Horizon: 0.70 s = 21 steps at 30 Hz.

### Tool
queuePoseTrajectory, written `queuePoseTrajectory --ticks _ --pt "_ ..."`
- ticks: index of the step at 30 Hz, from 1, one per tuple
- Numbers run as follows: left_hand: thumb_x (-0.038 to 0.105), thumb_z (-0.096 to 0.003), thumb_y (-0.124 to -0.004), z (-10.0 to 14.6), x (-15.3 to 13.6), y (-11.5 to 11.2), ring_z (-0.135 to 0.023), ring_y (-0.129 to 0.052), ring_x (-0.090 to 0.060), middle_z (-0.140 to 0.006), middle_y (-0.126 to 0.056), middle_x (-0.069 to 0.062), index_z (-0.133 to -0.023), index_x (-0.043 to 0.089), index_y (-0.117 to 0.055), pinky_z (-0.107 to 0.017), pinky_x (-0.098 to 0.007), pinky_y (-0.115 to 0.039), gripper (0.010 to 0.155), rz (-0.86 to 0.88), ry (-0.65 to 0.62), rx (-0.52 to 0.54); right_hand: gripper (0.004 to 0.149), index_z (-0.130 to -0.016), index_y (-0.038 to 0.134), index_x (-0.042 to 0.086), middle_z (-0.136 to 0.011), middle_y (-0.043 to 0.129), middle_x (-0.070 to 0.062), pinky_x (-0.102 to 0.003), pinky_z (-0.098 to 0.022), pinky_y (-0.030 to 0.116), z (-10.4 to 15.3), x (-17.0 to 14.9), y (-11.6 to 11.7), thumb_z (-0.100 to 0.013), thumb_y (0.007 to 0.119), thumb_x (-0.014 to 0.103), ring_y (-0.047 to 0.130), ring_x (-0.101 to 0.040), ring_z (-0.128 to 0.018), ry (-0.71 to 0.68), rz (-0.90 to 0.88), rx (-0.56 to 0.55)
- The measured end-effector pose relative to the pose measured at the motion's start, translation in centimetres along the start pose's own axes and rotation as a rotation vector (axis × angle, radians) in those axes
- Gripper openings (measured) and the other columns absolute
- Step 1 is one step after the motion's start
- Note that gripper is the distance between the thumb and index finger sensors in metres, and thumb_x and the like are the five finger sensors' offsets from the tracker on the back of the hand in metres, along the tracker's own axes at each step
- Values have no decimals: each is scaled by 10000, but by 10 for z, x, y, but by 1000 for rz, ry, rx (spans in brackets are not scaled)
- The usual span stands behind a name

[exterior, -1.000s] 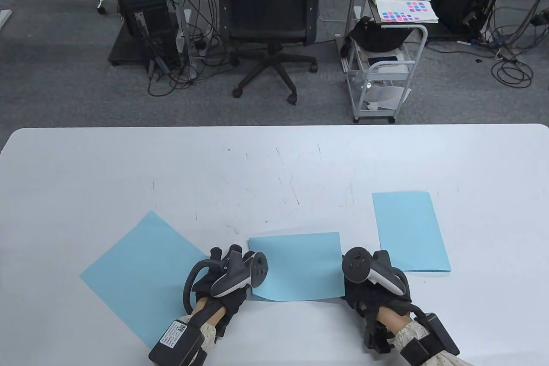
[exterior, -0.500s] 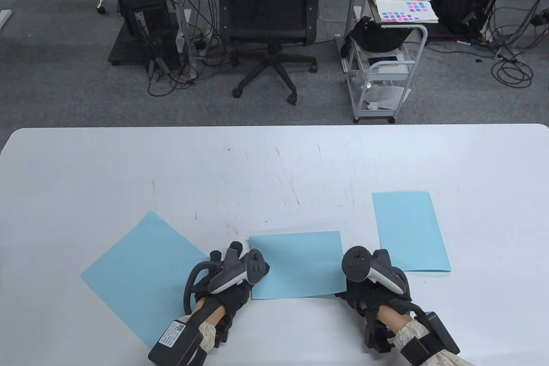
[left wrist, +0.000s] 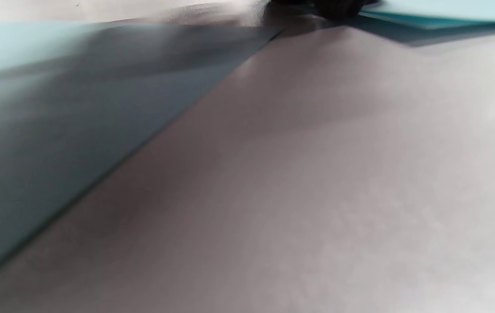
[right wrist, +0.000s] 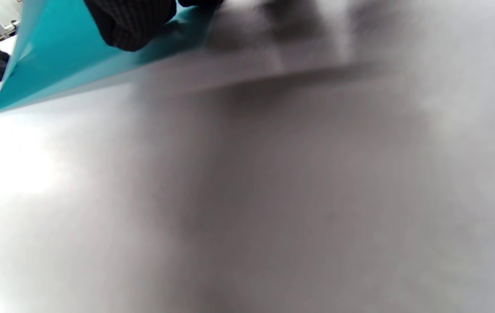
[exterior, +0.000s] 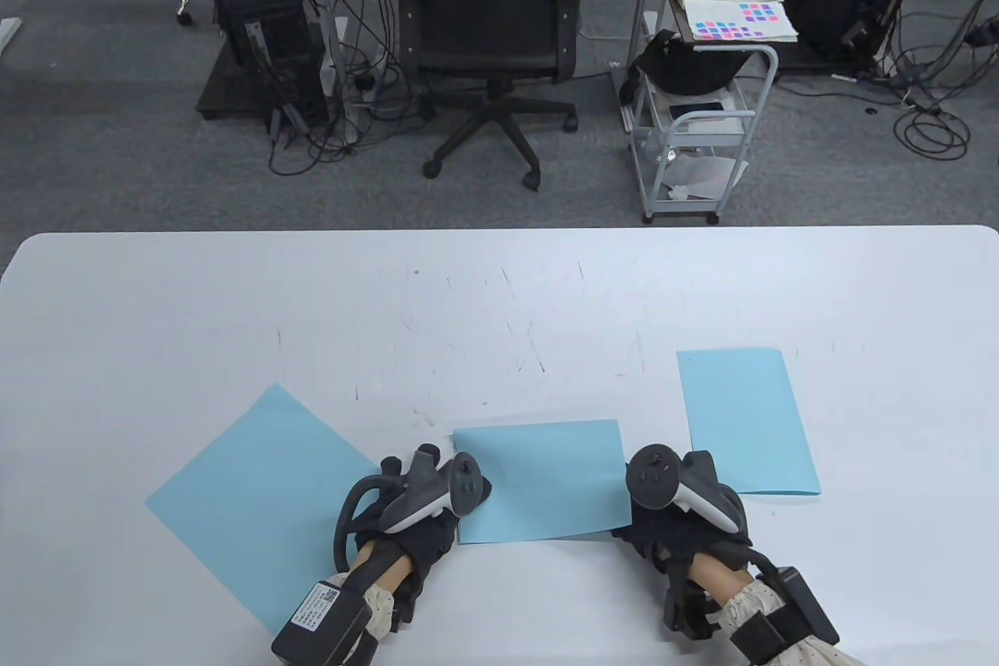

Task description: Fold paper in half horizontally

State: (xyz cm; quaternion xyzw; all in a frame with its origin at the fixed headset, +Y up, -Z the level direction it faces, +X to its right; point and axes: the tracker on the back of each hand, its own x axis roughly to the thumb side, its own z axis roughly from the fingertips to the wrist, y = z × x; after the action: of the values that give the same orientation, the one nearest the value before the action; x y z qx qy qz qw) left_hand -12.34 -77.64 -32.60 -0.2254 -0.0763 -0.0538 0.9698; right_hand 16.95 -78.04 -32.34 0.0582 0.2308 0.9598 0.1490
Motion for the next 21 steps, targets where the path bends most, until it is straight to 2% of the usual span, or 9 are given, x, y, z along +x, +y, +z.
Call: queuePoseTrajectory --ticks 6,12,18,21 --pt "420 -495 -631 -1 -1 3 -1170 -262 -99 -1154 -378 330 -955 643 -474 -885 -544 -302 535 43 -8 -27 546 -1020 532 420 -1173 347 146 -640 -752 188 10 -3 -20 -501 691 357 187 -283 -1089 49 -21 -76" --pt "437 -496 -610 -1 -1 5 -1172 -283 -92 -1161 -419 310 -970 615 -506 -887 -541 -309 516 55 -14 -14 555 -1037 532 373 -1182 386 95 -648 -751 218 30 8 -46 -506 687 344 224 -302 -1091 123 18 -193" --pt "445 -493 -622 -1 -2 4 -1170 -295 -83 -1156 -398 314 -966 623 -487 -888 -536 -317 524 45 -18 -22 548 -1042 556 340 -1183 409 64 -655 -751 241 41 30 -73 -510 684 333 255 -320 -1090 141 30 -272" --pt "410 -497 -632 -2 -2 5 -1172 -319 -90 -1154 -399 310 -963 621 -496 -886 -542 -327 529 51 -22 -24 552 -1046 548 342 -1185 401 65 -657 -749 238 37 47 -79 -510 684 338 250 -318 -1091 91 18 -292"
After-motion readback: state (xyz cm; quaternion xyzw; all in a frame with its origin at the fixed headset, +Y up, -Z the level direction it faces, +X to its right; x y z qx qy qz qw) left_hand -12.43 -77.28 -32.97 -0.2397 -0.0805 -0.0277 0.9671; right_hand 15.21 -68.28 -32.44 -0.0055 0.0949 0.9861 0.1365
